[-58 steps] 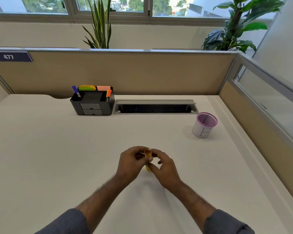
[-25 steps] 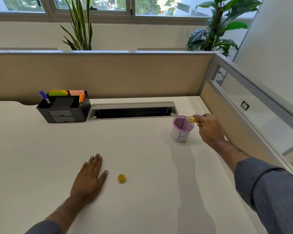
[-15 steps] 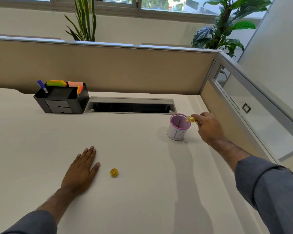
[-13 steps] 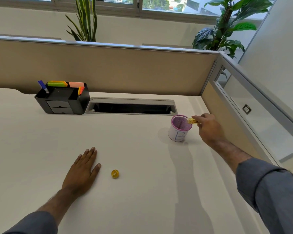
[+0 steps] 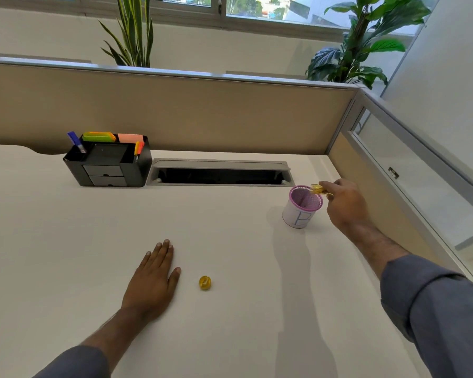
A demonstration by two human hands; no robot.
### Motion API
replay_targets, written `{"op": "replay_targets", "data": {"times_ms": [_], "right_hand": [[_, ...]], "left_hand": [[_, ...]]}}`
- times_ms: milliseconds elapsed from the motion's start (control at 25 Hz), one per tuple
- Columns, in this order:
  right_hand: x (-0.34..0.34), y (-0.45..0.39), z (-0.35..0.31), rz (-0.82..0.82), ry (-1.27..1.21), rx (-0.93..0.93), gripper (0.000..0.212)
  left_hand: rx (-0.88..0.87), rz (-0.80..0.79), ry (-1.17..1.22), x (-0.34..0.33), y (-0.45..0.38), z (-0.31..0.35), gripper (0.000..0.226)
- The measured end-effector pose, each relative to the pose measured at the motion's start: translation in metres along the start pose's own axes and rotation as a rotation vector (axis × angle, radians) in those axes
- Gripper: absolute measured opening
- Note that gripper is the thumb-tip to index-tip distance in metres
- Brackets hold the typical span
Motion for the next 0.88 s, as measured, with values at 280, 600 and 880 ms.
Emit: {"op": "replay_targets", "data": {"times_ms": [280, 600, 880], "right_hand": [[-0.001, 0.008, -0.002, 0.026, 0.014, -0.058, 0.042], [0.002, 0.012, -0.003, 0.031, 0.021, -0.083, 0.042], [0.008, 0.007, 0.0, 0.037, 0.081, -0.053, 0.042]], "left_hand": [[0.011, -0.006, 0.025, 0.005, -0.001, 0.001, 0.07], [0.005, -0.018, 0.009, 0.011, 0.001, 0.008, 0.072], [0.002, -0.018, 0.018, 0.011, 0.001, 0.008, 0.079]]}}
Point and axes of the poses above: each hand's wrist, its own y-axis away from the middle knuckle, its own x-axis out of the back of the hand, z = x × y, the point moved 3 cm from there along -y, towards the middle knuckle, and after that the axes turned 12 degrees about -x, right-handed, at the moved point
